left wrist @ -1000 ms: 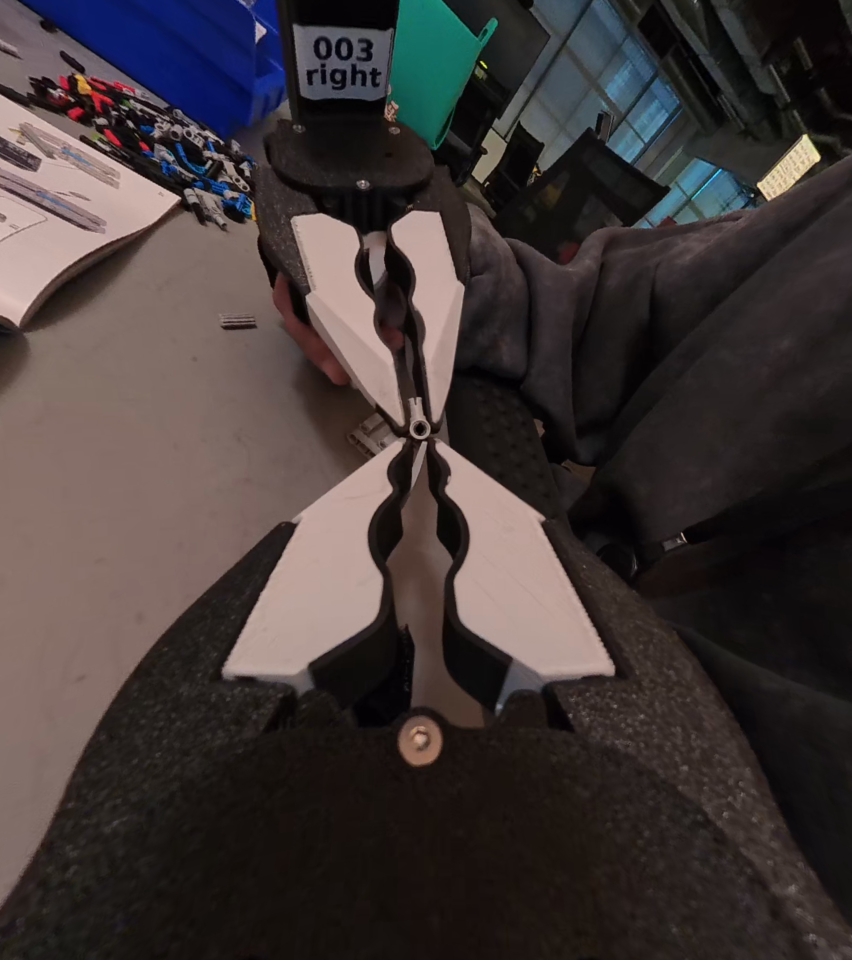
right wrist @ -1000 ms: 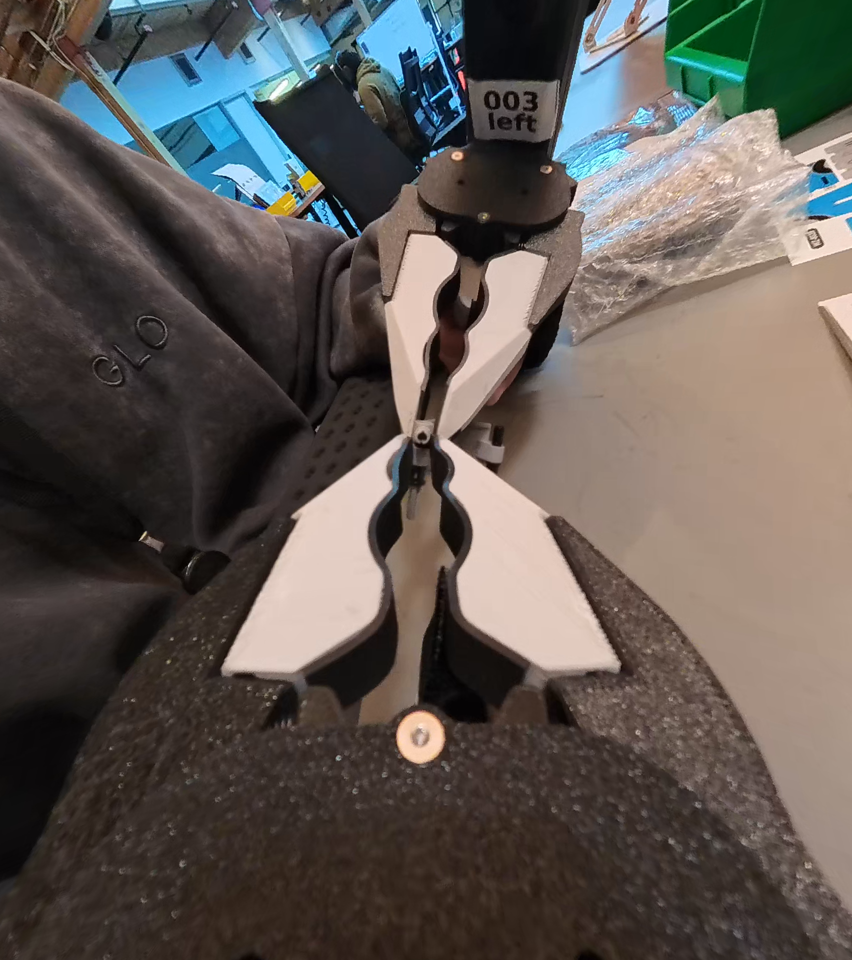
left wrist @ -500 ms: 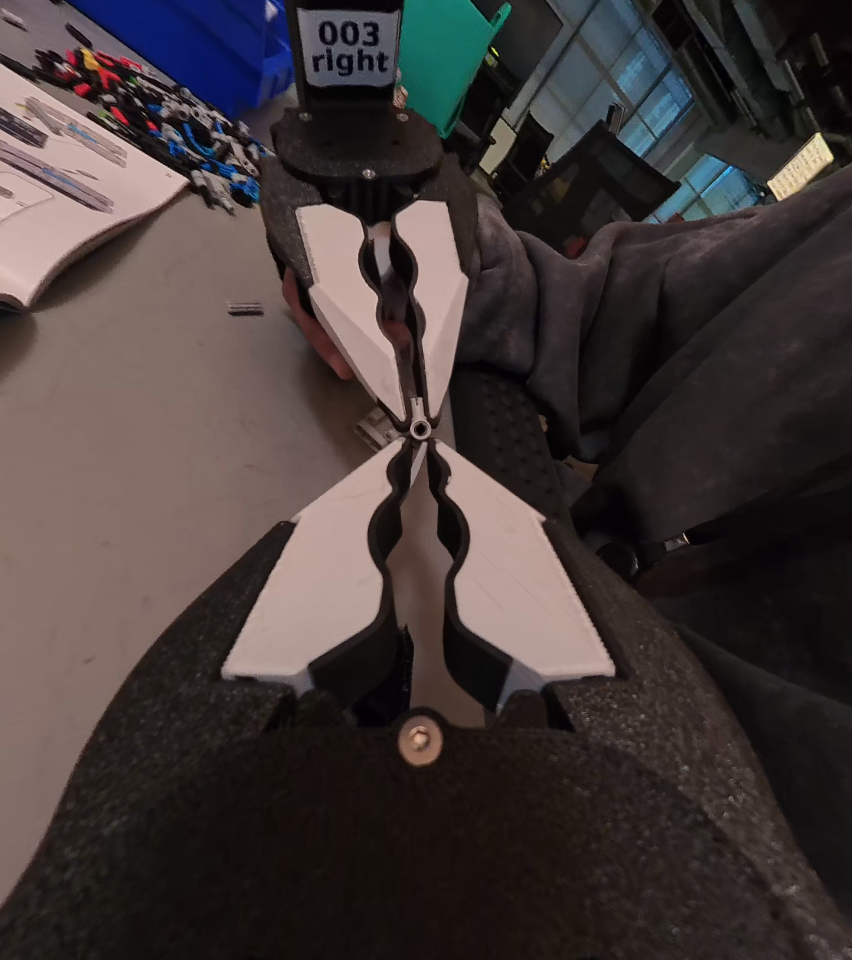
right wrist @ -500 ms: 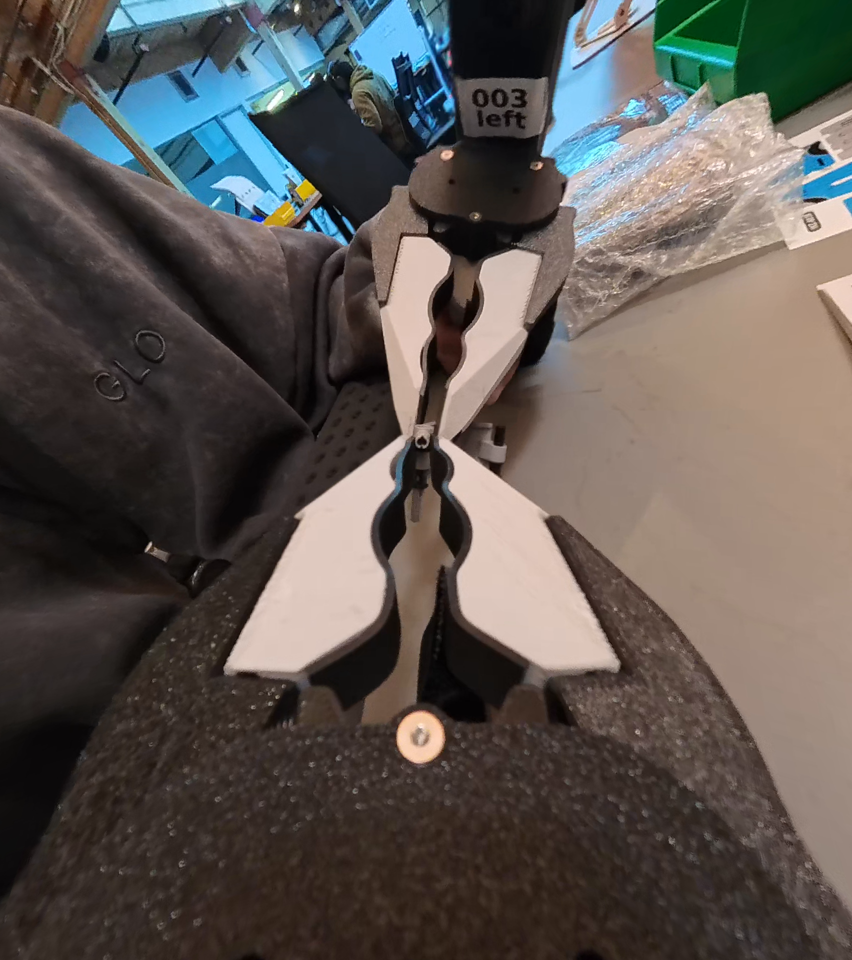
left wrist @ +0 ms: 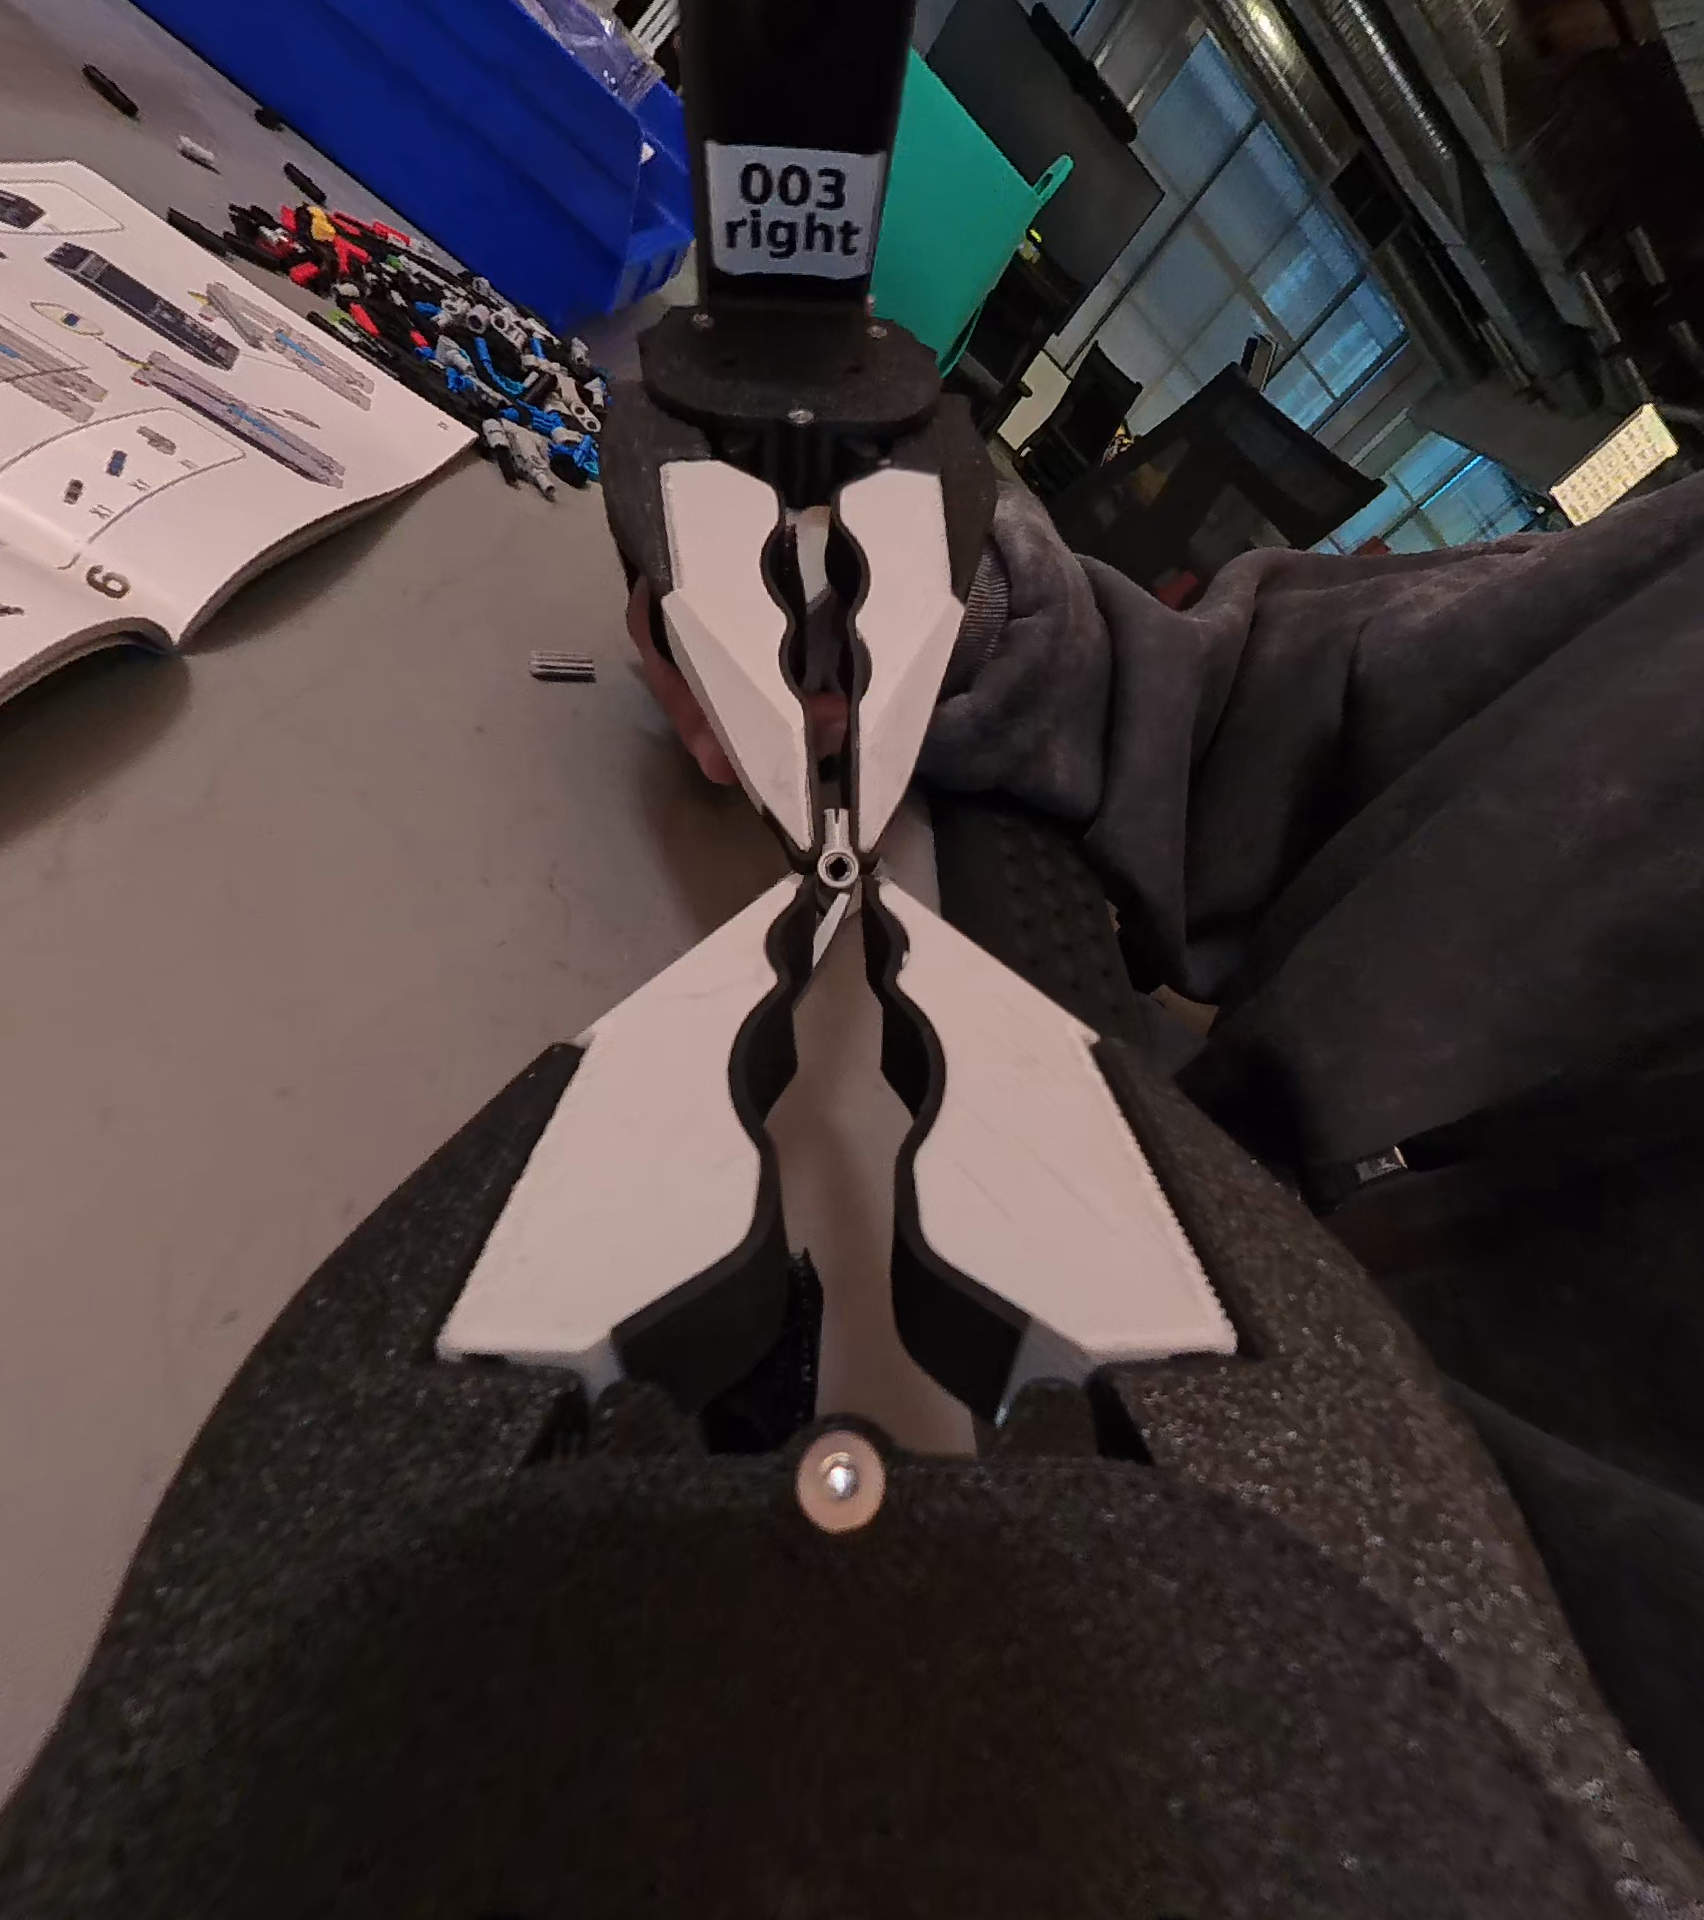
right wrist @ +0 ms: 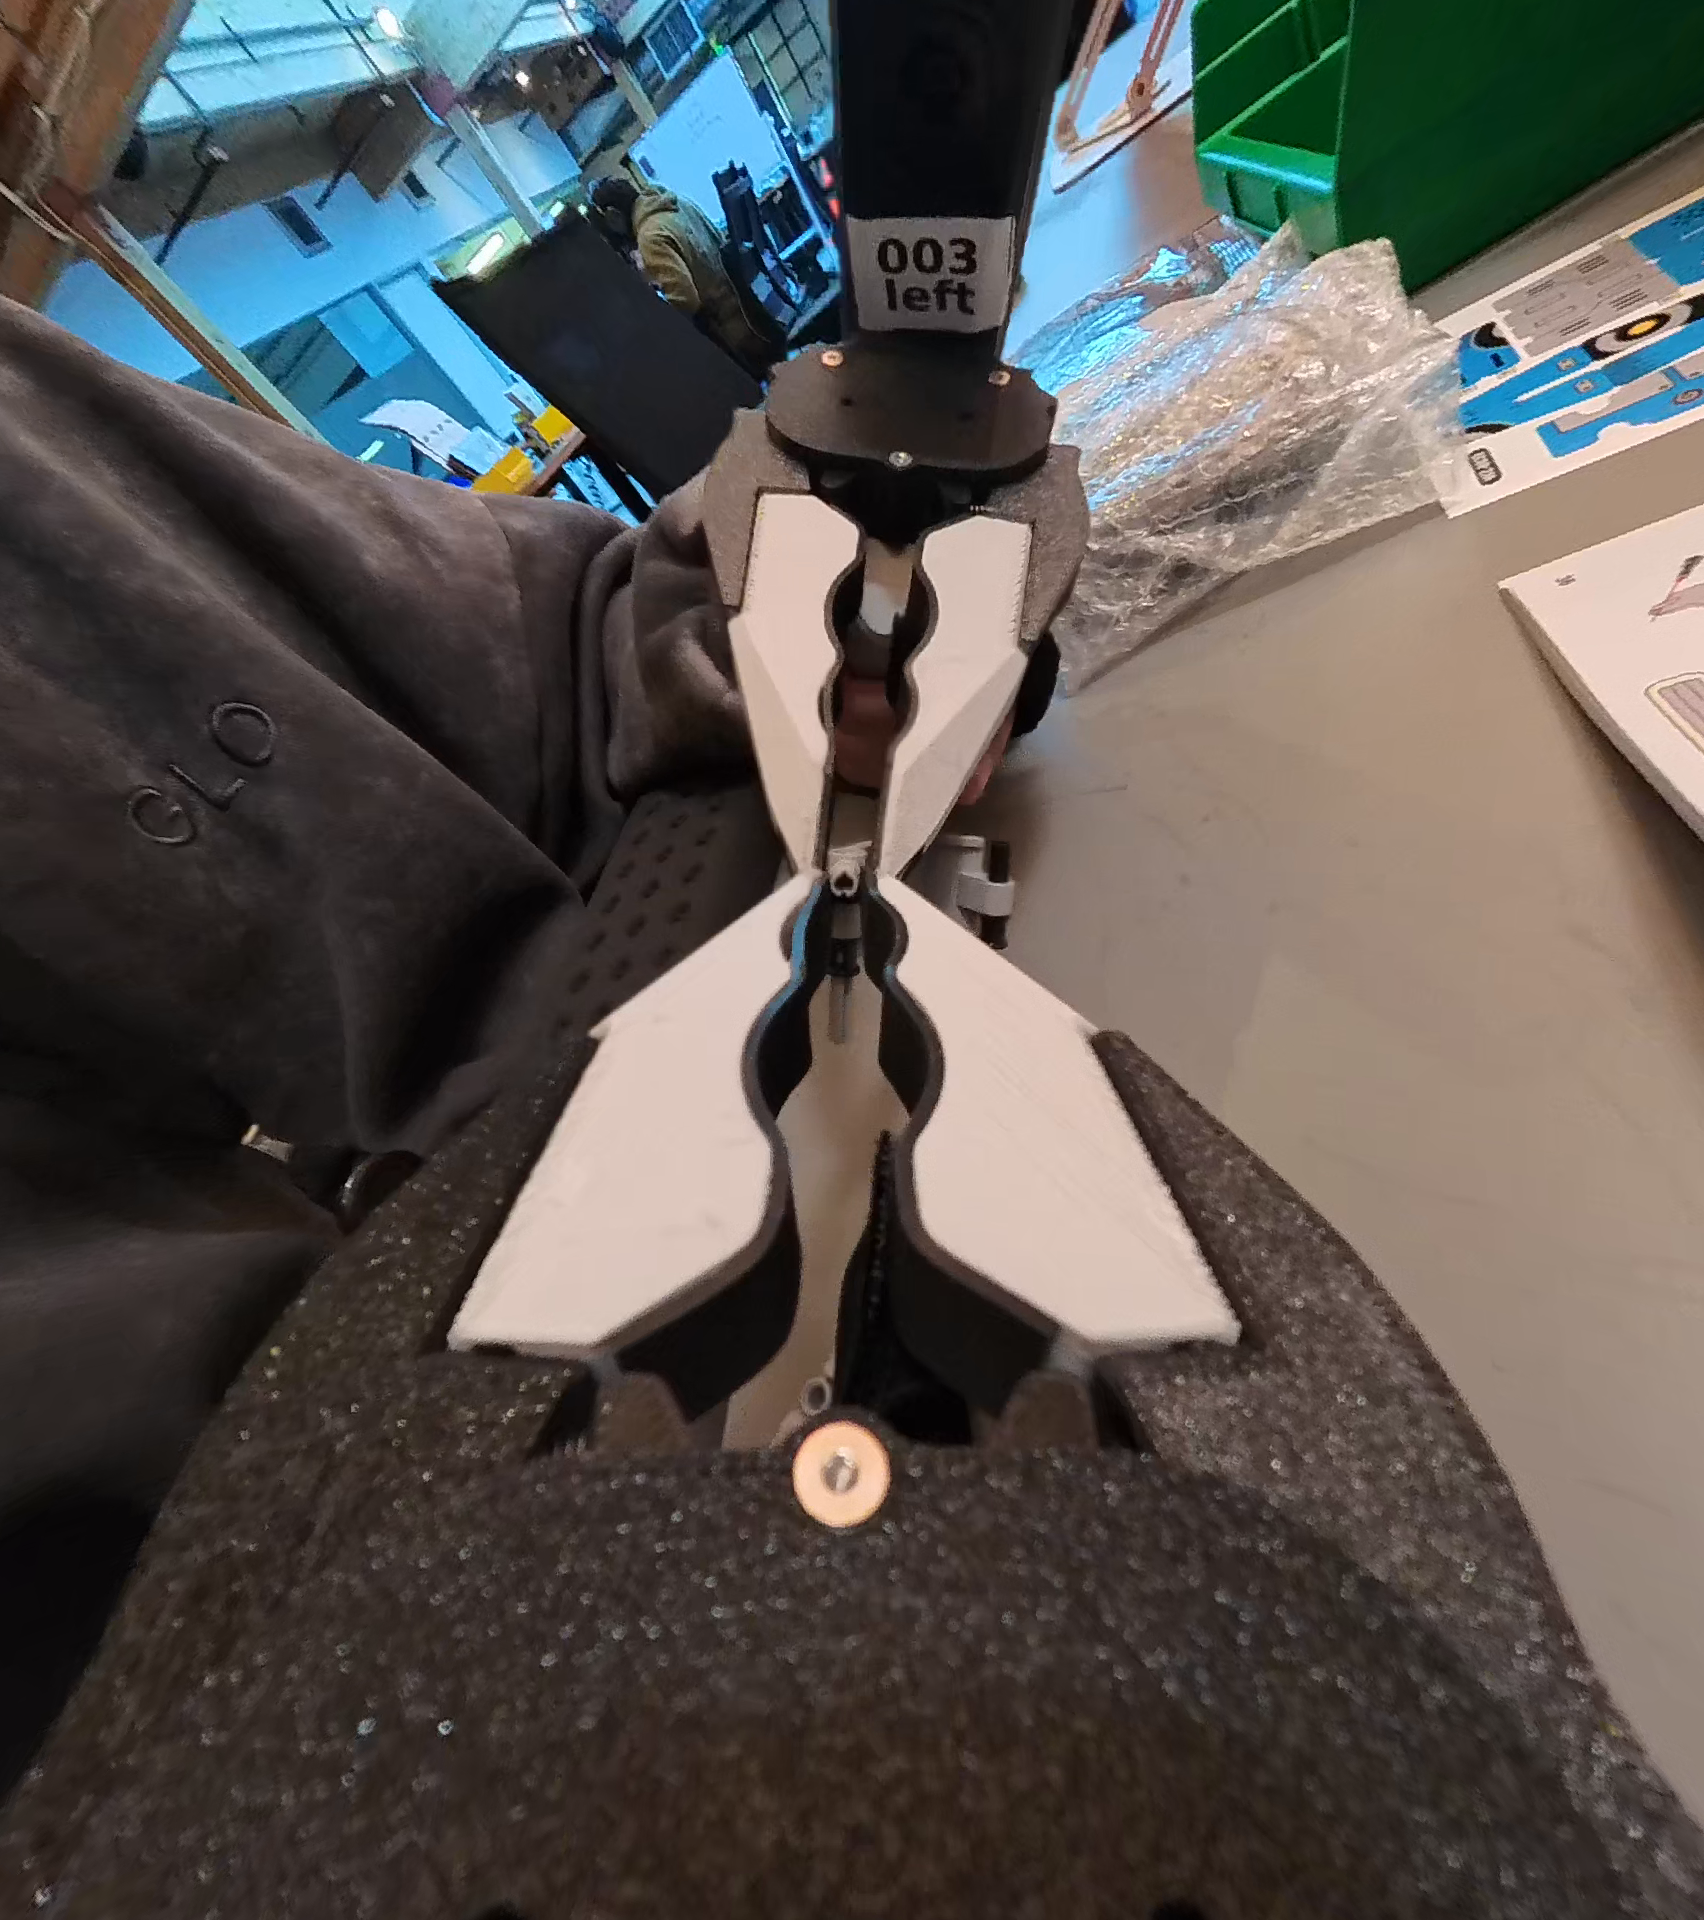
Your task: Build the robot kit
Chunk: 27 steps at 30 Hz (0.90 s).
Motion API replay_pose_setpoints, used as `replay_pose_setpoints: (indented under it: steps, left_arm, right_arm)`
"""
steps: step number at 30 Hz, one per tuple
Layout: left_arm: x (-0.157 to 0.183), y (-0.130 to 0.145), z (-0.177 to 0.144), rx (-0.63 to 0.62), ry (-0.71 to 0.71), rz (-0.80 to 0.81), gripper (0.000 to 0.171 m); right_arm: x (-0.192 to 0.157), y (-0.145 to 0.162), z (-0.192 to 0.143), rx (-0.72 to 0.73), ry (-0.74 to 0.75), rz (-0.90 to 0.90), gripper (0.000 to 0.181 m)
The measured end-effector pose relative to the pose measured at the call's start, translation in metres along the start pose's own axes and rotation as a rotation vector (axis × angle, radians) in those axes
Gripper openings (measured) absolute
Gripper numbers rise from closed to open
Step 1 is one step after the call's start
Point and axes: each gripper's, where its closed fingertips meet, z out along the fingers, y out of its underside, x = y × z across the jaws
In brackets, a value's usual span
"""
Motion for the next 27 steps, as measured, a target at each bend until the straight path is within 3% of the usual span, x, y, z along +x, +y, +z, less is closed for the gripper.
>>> replay_pose_setpoints:
  steps: [10,12,14,16,20,22,23,27]
  left_arm:
    - [0.001,0.008,0.003,-0.050,-0.021,0.062,0.005]
    - [0.000,0.004,0.001,-0.029,-0.021,0.043,0.005]
    - [0.002,0.004,0.000,-0.019,-0.002,0.034,0.005]
    - [0.003,0.002,0.001,-0.012,-0.002,0.046,0.005]
    - [0.005,-0.003,-0.003,0.005,0.002,0.065,0.005]
    - [0.007,-0.004,-0.002,0.014,0.010,0.063,0.006]
    - [0.005,-0.003,-0.001,0.014,0.005,0.058,0.005]
    - [0.006,-0.006,-0.001,0.033,0.015,0.051,0.006]
  right_arm:
    - [-0.002,0.008,0.002,-0.064,0.040,-0.104,0.005]
    - [-0.002,0.007,0.002,-0.059,0.055,-0.126,0.012]
    - [-0.006,0.005,0.001,-0.045,0.012,-0.076,0.016]
    - [-0.004,0.005,0.000,-0.035,-0.005,-0.046,0.009]
    - [0.002,0.008,-0.002,-0.051,0.014,-0.008,0.026]
    - [-0.005,0.013,0.005,-0.074,-0.030,0.000,0.021]
    - [-0.008,0.016,0.007,-0.091,-0.041,-0.010,0.009]
    - [-0.009,0.013,0.007,-0.080,-0.060,0.023,0.006]
